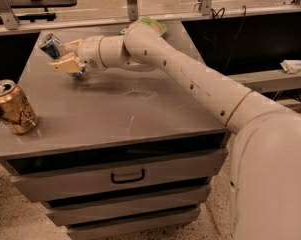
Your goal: Knock redbull can over
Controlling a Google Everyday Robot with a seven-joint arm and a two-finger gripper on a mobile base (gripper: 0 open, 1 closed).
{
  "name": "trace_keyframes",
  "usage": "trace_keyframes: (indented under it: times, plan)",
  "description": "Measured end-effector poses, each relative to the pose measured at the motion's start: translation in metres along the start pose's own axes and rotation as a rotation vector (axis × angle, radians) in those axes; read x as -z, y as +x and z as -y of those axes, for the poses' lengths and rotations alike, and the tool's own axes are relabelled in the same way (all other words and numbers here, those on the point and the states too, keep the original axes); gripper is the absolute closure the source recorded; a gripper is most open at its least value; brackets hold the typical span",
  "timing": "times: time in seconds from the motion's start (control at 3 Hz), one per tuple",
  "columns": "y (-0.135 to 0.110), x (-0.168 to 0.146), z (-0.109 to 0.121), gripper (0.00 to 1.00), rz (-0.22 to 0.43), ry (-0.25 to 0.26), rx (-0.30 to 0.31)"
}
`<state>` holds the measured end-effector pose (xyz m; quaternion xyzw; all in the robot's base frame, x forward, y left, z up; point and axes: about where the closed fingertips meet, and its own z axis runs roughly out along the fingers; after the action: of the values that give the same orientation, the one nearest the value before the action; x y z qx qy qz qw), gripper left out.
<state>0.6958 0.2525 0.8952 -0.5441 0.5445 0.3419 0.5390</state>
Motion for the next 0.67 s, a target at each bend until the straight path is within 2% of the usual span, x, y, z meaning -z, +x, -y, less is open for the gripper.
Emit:
trace_keyframes:
  times: [0.33, 0.67]
  plan:
    - [-0.013, 0.030, 0.000, 0.93, -0.050, 0.008, 0.039]
    - [-0.026, 0.062, -0.006, 1.00, -0.174, -0.019, 0.098]
